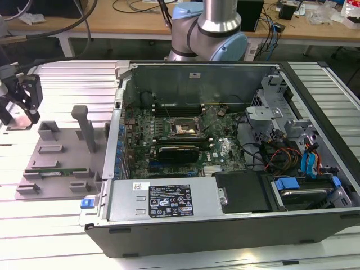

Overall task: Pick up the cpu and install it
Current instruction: 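Pick up the cpu and move it towards the insertion slot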

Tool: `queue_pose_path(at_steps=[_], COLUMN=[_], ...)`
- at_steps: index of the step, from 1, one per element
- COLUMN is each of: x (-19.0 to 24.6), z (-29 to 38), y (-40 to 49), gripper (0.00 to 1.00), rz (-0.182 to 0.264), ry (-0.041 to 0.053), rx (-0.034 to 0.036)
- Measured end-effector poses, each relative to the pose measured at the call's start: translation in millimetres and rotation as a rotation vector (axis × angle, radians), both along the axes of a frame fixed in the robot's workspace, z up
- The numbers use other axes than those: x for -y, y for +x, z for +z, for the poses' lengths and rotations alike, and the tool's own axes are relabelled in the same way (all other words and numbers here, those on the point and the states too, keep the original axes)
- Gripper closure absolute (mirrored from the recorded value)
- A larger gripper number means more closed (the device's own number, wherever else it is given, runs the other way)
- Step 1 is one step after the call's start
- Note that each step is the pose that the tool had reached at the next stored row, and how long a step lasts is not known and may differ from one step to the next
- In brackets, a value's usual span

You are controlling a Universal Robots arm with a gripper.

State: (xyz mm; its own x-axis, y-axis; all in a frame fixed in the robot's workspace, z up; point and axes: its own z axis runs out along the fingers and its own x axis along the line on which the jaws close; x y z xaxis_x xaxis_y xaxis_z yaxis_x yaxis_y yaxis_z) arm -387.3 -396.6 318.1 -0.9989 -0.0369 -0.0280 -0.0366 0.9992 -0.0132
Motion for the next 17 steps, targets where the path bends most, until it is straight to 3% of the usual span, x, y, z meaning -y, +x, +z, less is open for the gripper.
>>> queue_pose_path(at_steps=[12,17], x=[-0.5,-0.9], z=[24.4,34.4], y=[0.0,0.0], gripper=[0.45,0.45], rz=[0.0,0.0], ry=[-0.0033,-0.0087], rx=[0.0,0.0])
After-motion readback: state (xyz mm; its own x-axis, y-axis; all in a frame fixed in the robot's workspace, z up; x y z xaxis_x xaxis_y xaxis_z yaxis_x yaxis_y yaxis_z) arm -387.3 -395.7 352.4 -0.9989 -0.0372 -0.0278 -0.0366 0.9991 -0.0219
